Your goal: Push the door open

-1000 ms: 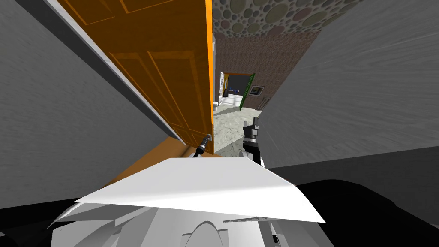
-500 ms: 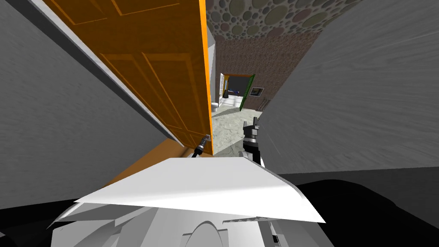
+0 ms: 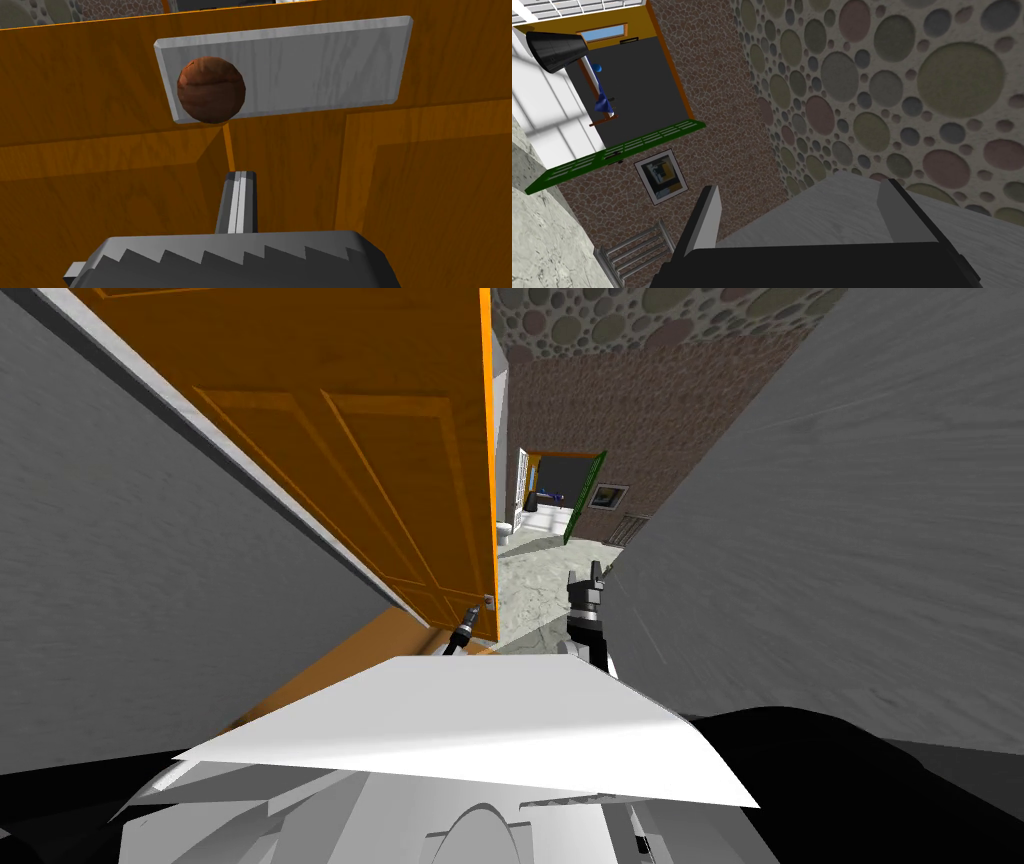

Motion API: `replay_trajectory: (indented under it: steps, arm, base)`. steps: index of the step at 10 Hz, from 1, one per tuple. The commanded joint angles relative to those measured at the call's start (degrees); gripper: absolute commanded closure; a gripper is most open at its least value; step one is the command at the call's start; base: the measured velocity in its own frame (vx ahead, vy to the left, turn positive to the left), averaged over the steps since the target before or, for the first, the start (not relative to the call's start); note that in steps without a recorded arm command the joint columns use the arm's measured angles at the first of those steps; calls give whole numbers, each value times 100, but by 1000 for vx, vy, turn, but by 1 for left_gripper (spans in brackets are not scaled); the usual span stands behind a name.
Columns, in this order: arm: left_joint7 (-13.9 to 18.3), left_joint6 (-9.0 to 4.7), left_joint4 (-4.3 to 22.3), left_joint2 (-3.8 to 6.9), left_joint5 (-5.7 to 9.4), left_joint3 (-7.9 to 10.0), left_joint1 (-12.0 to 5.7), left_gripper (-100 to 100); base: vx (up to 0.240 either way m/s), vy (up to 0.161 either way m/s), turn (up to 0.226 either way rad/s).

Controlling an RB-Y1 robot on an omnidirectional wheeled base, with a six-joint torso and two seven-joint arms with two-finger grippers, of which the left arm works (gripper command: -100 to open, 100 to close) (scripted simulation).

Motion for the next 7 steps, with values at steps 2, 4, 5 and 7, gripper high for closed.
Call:
replay_trajectory:
  steps: [2,4,5,7]
  arm:
    - [47,10,-37,-20,8,-29,27,-100]
    - [80,17,-65,-84,16,-50,44,-100]
    - [100,21,-82,-146,20,-62,54,-100]
    - [73,-6,-45,-63,26,-39,46,-100]
  base:
    - [-199,9,18]
    - [-206,3,25]
    - [-225,-11,29]
    - [-21,-20,-14]
